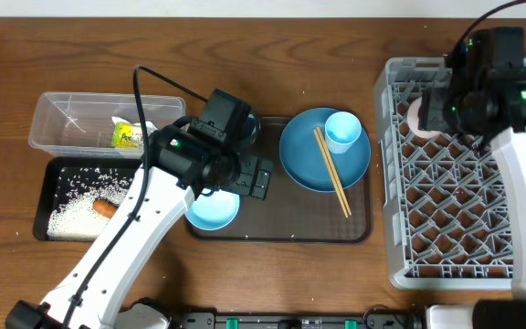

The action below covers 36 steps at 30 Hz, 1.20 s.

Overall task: Sort waste into correct bins and load items into the dishwasher rack
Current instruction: 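Carry the pink cup with the right gripper into the grey rack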

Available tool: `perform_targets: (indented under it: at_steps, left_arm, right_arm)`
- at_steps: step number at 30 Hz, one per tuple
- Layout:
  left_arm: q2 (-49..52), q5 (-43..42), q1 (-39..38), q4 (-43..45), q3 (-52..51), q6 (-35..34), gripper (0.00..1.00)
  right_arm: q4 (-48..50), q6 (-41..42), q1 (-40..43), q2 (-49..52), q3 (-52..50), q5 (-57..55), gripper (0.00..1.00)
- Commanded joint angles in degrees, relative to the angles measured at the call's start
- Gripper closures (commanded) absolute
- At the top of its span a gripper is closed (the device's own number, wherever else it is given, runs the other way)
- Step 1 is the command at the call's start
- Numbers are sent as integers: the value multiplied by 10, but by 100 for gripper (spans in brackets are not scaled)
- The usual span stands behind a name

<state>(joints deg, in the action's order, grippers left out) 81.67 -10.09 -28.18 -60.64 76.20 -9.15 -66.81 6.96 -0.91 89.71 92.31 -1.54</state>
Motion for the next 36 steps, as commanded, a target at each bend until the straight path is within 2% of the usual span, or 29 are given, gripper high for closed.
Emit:
perform_targets:
  at_steps: [1,7,17,33,36]
  left_arm:
    - [-3,7,-1,-2,0,1,2]
    - [-3,7,-1,-2,0,1,2]
    - [-3,7,-1,-2,0,1,2]
    - [-3,7,-1,-2,0,1,2]
    - [-3,7,-1,-2,0,1,2]
  right_arm:
    - [2,-8,5,24,13,-8,73]
    - [-26,-8,8,61,13,-8,77]
    - [-66,-2,44,74,6,-7,77]
    - [44,-19,52,75,-116,46,77]
    - [59,-19,52,75,-128,46,75]
